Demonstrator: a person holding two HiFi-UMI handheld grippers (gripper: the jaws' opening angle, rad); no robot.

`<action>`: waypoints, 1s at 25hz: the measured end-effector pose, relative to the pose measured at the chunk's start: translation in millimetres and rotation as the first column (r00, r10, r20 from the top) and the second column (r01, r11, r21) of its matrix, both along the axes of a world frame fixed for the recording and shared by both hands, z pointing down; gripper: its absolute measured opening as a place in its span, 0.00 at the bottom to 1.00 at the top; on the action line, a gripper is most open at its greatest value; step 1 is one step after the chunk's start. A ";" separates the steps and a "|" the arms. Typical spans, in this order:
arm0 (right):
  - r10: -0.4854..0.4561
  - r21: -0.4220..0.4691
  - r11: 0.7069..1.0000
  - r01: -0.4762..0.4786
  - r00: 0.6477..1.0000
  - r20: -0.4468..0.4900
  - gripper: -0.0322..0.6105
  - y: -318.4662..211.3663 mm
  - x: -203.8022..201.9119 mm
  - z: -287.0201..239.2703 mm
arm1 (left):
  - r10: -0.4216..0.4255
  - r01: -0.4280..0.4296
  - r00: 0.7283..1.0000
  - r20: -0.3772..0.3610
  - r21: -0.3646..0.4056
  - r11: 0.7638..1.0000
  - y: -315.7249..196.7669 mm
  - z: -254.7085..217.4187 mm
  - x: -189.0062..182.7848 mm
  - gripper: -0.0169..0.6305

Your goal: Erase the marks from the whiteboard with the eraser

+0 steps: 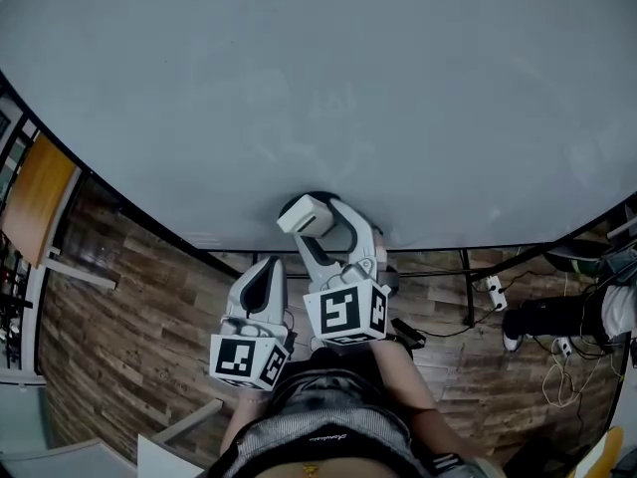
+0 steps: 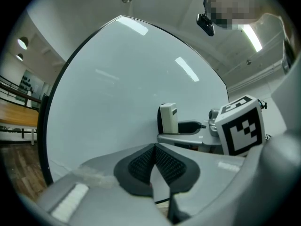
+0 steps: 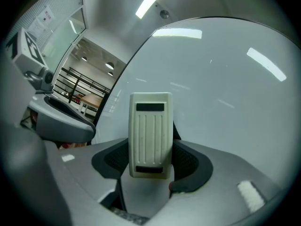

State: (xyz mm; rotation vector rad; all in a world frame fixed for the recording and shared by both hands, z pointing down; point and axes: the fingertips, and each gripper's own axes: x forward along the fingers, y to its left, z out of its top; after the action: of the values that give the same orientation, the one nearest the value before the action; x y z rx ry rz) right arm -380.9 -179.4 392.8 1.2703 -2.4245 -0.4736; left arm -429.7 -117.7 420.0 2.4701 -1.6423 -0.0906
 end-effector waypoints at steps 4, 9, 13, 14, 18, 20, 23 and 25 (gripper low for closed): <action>0.012 0.015 1.000 -0.012 1.000 -0.029 0.46 0.2 6.0 1.4 | 0.021 -0.021 1.000 0.006 -0.003 1.000 -2.6 2.6 6.7 0.03; 0.054 0.024 0.998 -0.054 0.998 -0.032 0.46 0.7 42.9 -2.2 | 0.033 -0.033 0.999 0.009 -0.008 0.999 -8.6 1.7 25.9 0.03; 0.090 0.035 0.995 -0.088 0.995 -0.034 0.46 -0.5 85.0 -7.3 | 0.053 -0.053 0.998 0.023 0.004 0.999 -17.6 -5.2 57.2 0.03; 0.095 0.039 0.995 -0.094 0.995 -0.035 0.46 0.2 94.1 -9.2 | 0.059 -0.059 0.998 0.026 0.007 0.998 -18.6 -7.3 65.7 0.03; 0.099 0.047 0.994 -0.097 0.994 -0.038 0.46 10.8 119.9 -17.1 | 0.076 -0.076 0.997 0.015 0.004 0.997 -14.1 -13.9 96.2 0.03; 0.103 0.050 0.994 -0.101 0.994 -0.038 0.46 12.3 136.8 -19.6 | 0.092 -0.093 0.996 0.016 0.005 0.996 -14.2 -16.2 116.2 0.03; 0.118 0.048 0.992 -0.117 0.992 -0.031 0.46 1.4 170.7 -20.1 | 0.116 -0.116 0.993 0.024 0.006 0.993 -26.7 -15.4 150.3 0.03; 0.132 0.054 0.990 -0.130 0.991 -0.030 0.46 -5.4 193.2 -21.7 | 0.119 -0.119 0.993 0.020 0.003 0.993 -34.9 -15.7 169.8 0.03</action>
State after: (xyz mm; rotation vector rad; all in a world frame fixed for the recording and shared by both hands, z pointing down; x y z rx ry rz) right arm -187.7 -184.7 371.1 1.4216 -2.2974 -0.5189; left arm -259.8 -152.6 404.3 2.5735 -1.4995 -0.0548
